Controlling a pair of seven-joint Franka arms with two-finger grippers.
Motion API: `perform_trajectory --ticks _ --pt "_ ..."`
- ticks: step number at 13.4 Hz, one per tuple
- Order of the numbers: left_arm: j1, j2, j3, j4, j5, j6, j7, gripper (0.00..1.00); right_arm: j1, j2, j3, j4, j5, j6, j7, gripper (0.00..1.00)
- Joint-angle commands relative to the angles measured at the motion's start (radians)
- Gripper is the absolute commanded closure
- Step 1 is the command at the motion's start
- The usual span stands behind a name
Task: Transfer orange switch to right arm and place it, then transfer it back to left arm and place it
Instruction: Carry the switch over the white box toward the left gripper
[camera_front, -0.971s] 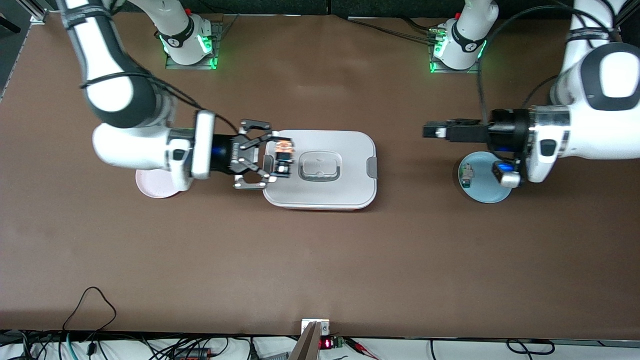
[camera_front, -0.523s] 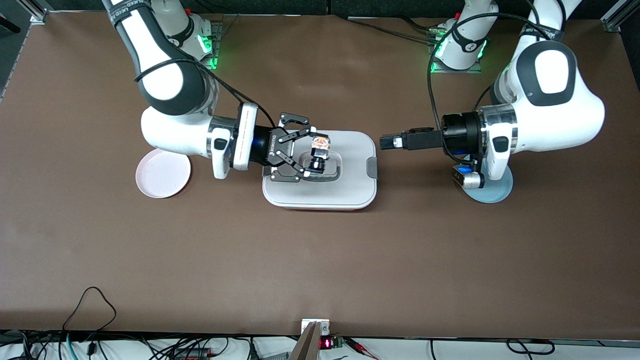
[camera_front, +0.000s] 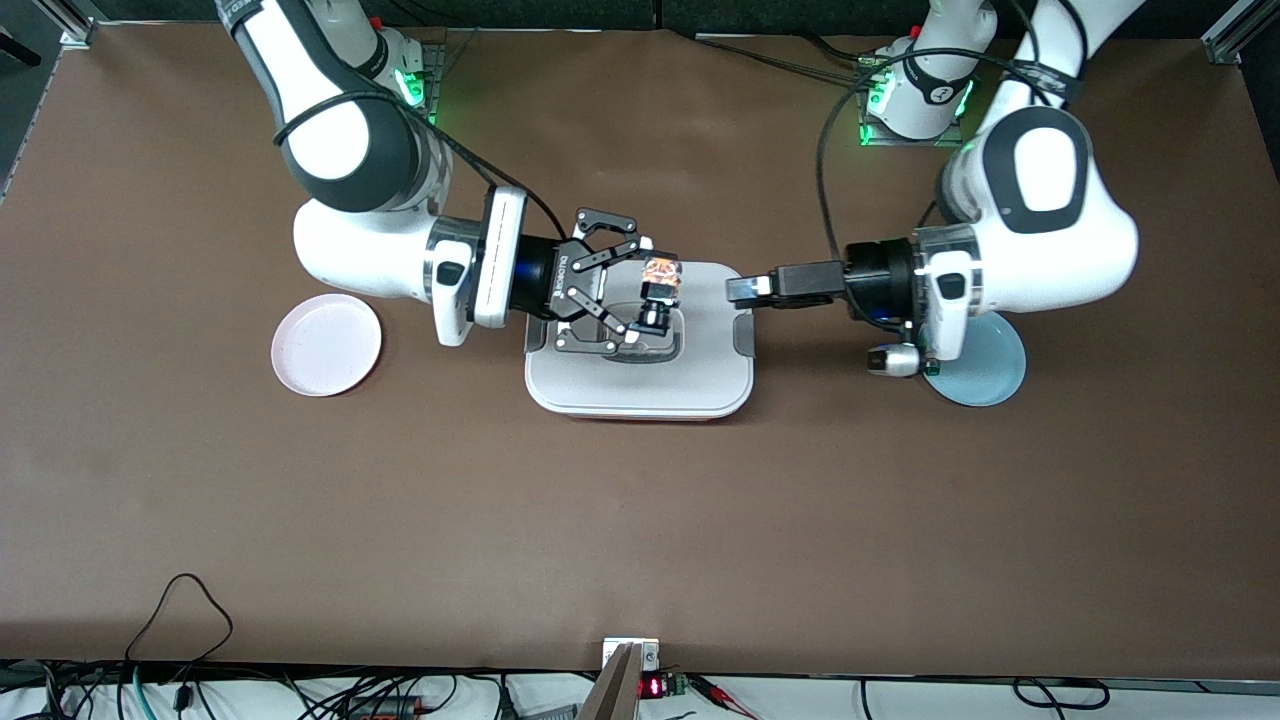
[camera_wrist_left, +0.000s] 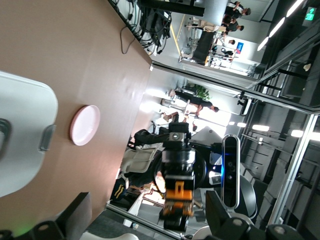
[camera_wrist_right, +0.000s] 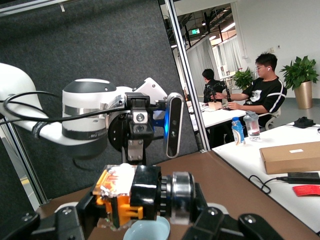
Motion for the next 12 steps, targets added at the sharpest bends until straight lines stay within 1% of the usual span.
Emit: perform_trajectory --ticks 1,5,6,10,12 --pt "-0.037 0.006 -0.004 0.004 -0.051 0.049 0.046 0.0 0.035 0.03 0.002 0.05 0.022 0.049 0.023 0.7" --pt "-0.055 0.003 -0.006 0.007 -0.077 0.063 0.04 0.0 0.045 0.033 0.002 0.057 0.019 0.062 0.043 0.7" --pt "-0.054 0.001 -0.021 0.006 -0.077 0.057 0.033 0.0 0.045 0.033 0.002 0.056 0.018 0.062 0.043 0.7" --pt "-0.046 -0.011 -0.024 -0.002 -0.076 0.023 0.005 0.07 0.047 0.041 0.002 0.057 0.018 0.079 0.043 0.7" --pt "-0.023 -0.014 -0.023 -0.007 -0.068 -0.032 0.003 0.13 0.049 0.041 0.002 0.057 0.018 0.08 0.043 0.7"
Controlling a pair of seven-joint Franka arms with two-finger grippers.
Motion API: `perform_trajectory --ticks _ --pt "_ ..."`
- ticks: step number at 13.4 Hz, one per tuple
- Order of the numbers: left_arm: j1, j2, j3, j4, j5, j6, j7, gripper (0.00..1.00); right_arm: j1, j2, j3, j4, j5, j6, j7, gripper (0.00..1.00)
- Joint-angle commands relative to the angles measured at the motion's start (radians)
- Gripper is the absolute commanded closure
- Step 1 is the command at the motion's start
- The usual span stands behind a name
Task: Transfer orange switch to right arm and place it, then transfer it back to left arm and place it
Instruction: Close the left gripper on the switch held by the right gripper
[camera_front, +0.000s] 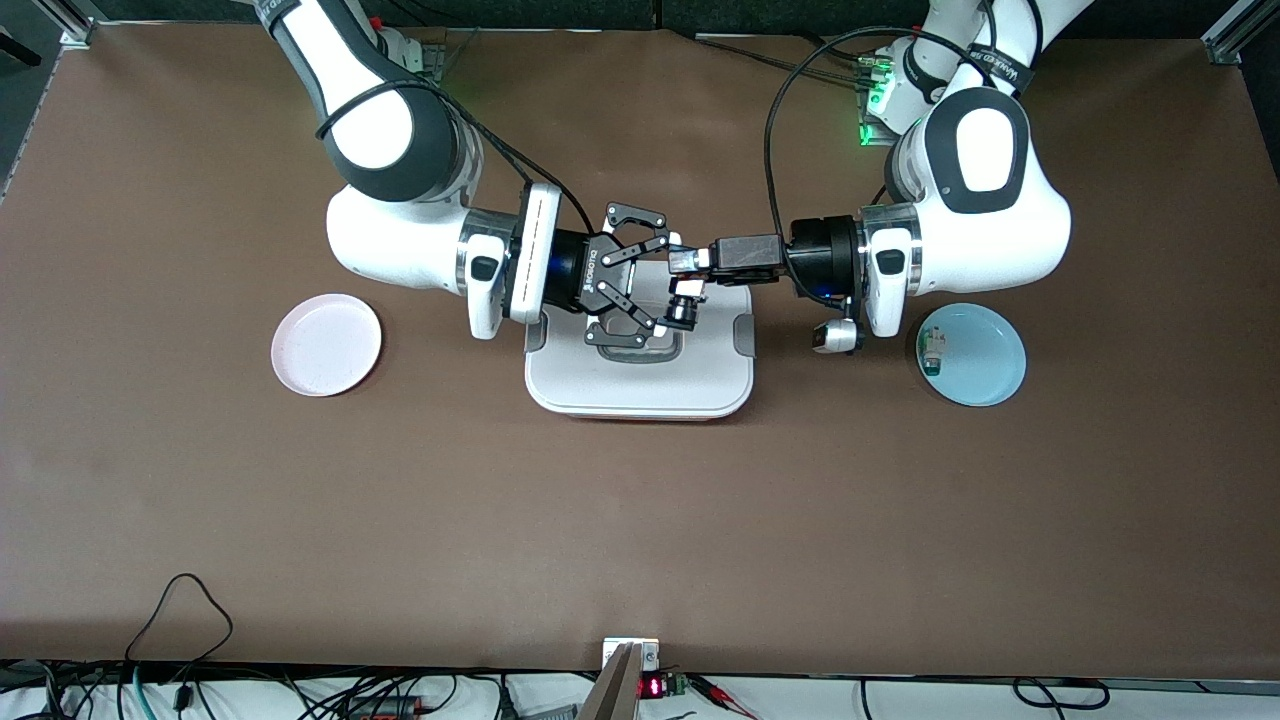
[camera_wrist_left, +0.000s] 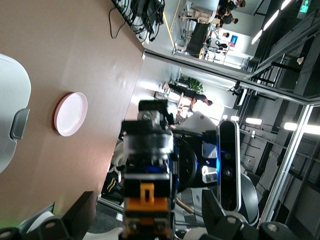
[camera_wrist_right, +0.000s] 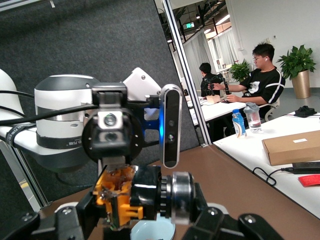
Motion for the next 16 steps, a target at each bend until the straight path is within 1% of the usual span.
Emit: perform_trajectory --ticks 1,4,5,6,10,12,14,15,16 --pt "0.044 -0.015 0.0 -0.009 -0.016 -0.08 0.001 0.17 0.009 0.014 0.001 0.031 0.016 0.022 0.007 0.7" --pt "0.052 -0.013 0.006 -0.01 -0.013 -0.097 0.013 0.3 0.009 0.014 0.001 0.031 0.016 0.022 0.007 0.7" --pt "0.052 -0.012 0.006 -0.009 0.006 -0.094 0.025 0.34 0.009 0.014 0.001 0.031 0.016 0.022 0.007 0.7" --pt "0.052 -0.009 0.005 -0.009 0.019 -0.093 0.047 0.37 0.009 0.014 0.001 0.031 0.015 0.022 0.007 0.7" --pt "0.047 -0.004 0.005 -0.007 0.02 -0.077 0.05 0.43 0.009 0.014 0.001 0.03 0.012 0.022 0.004 0.7" --pt "0.044 0.003 0.002 -0.003 0.02 -0.062 0.051 0.48 0.009 0.014 0.001 0.03 0.01 0.022 0.004 0.7" --pt "0.042 0.005 0.002 -0.003 0.02 -0.061 0.056 0.56 0.009 0.014 0.001 0.03 0.01 0.022 0.004 0.7" --pt "0.041 0.005 0.002 -0.001 0.02 -0.059 0.056 0.62 0.009 0.014 0.001 0.03 0.01 0.022 0.003 0.7" --pt "0.039 0.005 0.002 -0.003 0.02 -0.054 0.055 0.71 0.009 0.014 0.001 0.03 0.01 0.022 0.003 0.7"
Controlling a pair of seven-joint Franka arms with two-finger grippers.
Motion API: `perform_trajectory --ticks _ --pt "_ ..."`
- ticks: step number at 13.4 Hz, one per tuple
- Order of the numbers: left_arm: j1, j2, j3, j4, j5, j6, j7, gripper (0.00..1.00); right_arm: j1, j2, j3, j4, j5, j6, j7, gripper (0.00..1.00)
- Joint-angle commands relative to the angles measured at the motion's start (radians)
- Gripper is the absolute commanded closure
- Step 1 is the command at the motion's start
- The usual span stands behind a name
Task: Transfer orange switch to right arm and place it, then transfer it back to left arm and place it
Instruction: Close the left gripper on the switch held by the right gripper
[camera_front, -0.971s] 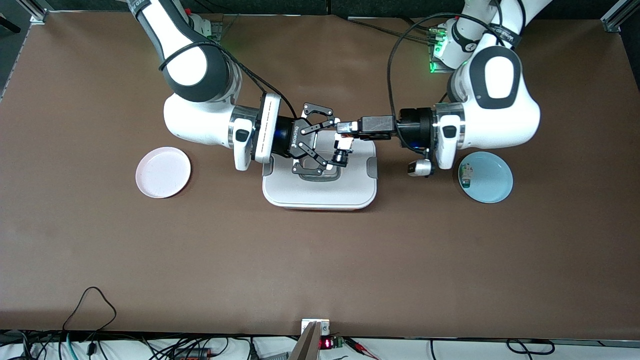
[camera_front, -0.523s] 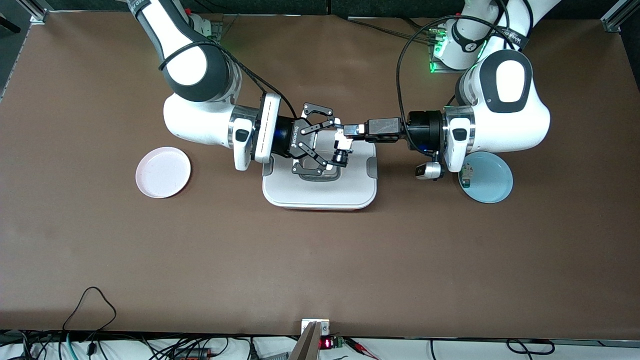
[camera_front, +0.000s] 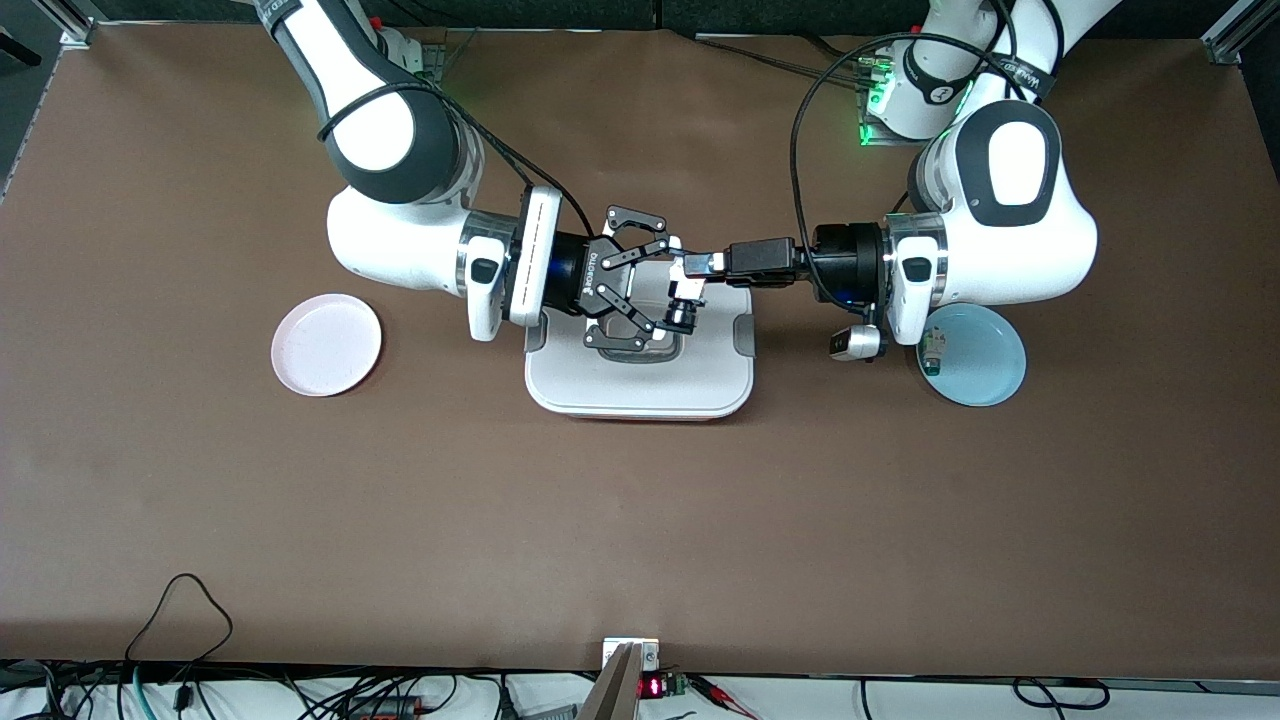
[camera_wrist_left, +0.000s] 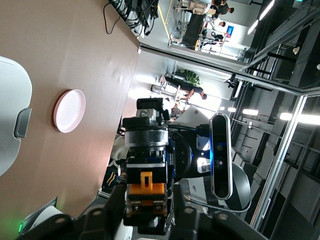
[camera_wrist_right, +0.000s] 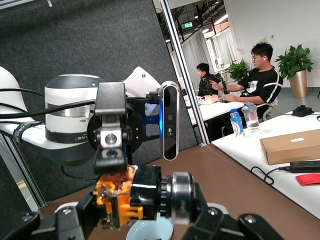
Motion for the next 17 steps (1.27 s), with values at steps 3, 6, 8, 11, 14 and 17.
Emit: perform_trajectory --ticks 3,6,8,11,14,17 --pt "-0.006 0.001 -0.005 0.0 0.008 0.018 0.007 0.93 0.01 0.013 0.002 0.025 0.011 0.017 0.002 0.7" --pt "-0.006 0.001 -0.006 0.0 0.008 0.018 0.007 0.93 0.01 0.012 0.0 0.022 0.014 0.017 -0.008 0.65" --pt "-0.006 0.001 -0.006 0.0 0.008 0.018 0.006 0.93 0.01 0.01 0.0 0.017 0.015 0.017 -0.01 0.33" --pt "0.0 0.0 -0.006 -0.004 0.008 0.016 0.003 0.93 0.01 0.007 0.0 0.014 0.017 0.015 0.002 0.0" --pt "0.002 0.0 -0.002 -0.004 0.008 0.016 0.006 0.93 0.01 0.004 -0.002 0.013 0.02 0.017 0.007 0.0" --pt "0.007 0.001 -0.002 -0.004 0.066 0.012 0.01 0.93 0.009 0.002 -0.003 0.01 0.014 0.017 0.008 0.0"
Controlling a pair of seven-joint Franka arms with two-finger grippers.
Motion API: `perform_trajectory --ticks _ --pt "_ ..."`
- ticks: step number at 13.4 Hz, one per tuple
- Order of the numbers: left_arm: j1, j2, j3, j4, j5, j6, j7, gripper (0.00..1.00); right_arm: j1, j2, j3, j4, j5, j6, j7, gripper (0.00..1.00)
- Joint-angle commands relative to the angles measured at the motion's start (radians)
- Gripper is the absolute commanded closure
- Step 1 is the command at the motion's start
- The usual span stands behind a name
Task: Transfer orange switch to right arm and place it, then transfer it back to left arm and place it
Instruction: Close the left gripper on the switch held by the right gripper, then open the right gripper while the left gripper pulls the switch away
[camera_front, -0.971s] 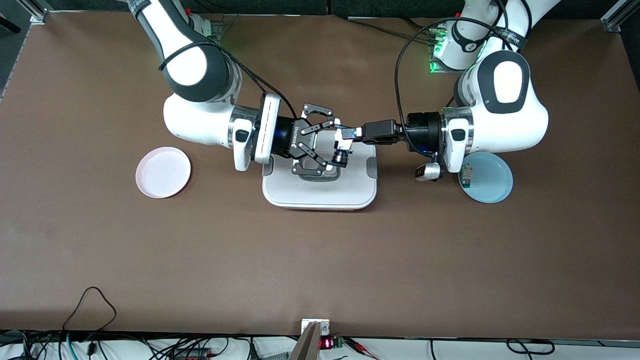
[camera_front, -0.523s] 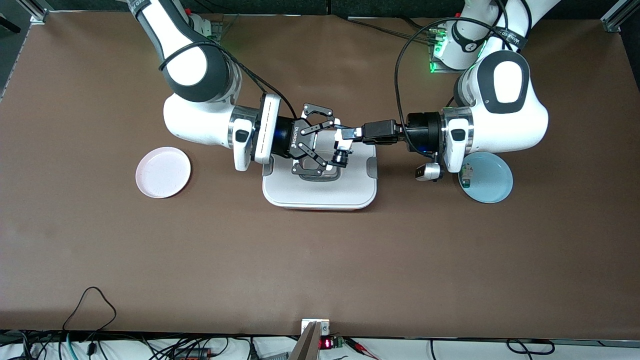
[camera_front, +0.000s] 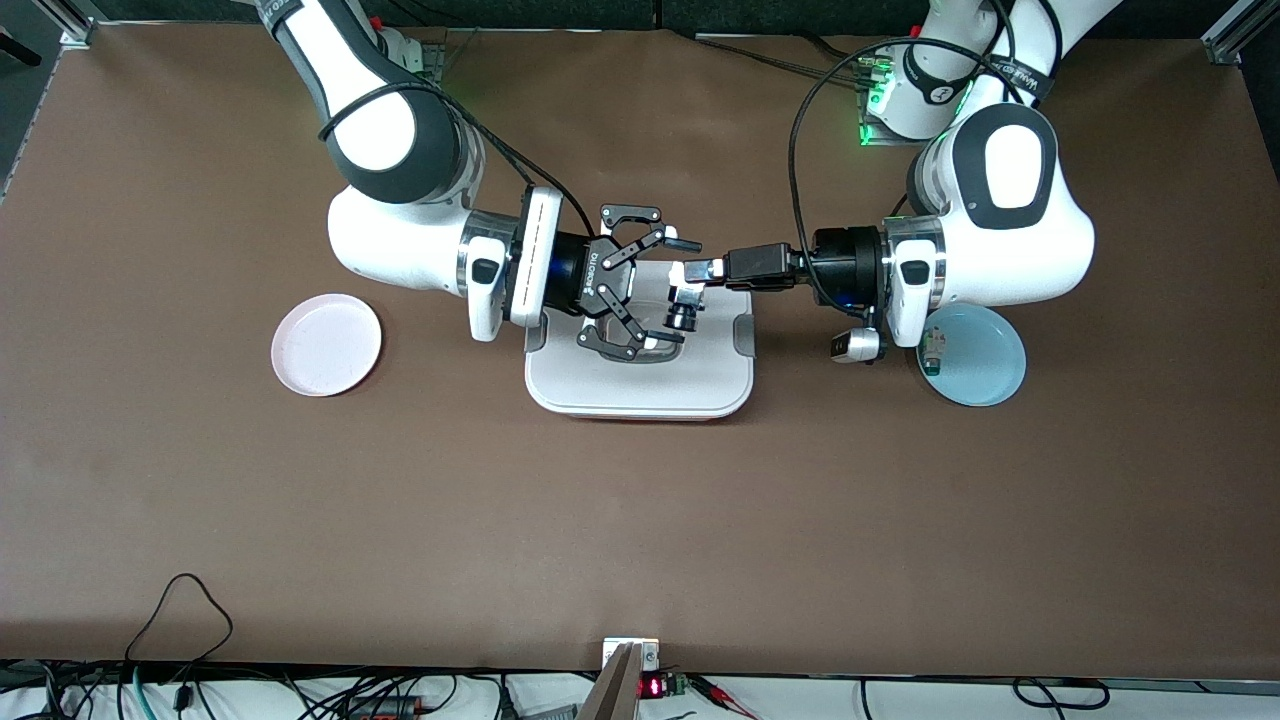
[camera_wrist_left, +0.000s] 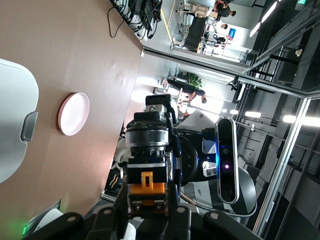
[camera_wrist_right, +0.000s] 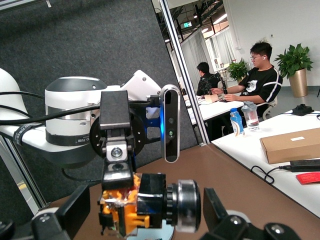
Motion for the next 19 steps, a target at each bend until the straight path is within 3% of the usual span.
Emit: perform_trajectory --ticks 1,5,10,16,19 --pt "0.01 0.0 -0.002 0.003 0.098 -0.007 0.008 0.93 0.004 -0.002 -0.003 -0.001 0.012 0.015 0.0 0.0" --pt "0.042 0.001 0.001 0.014 0.317 -0.108 0.067 0.93 -0.039 -0.047 -0.006 -0.062 -0.004 0.01 -0.01 0.0" --pt "0.157 0.02 0.001 0.012 0.733 -0.335 0.36 0.93 -0.158 -0.144 -0.006 -0.22 -0.171 -0.074 -0.011 0.0" --pt "0.308 0.04 0.001 0.012 1.079 -0.482 0.675 0.93 -0.359 -0.15 -0.008 -0.258 -0.541 -0.223 0.064 0.0" --pt "0.309 0.027 -0.011 0.014 1.278 -0.489 0.756 0.93 -0.401 -0.152 -0.009 -0.254 -0.643 -0.22 0.325 0.0"
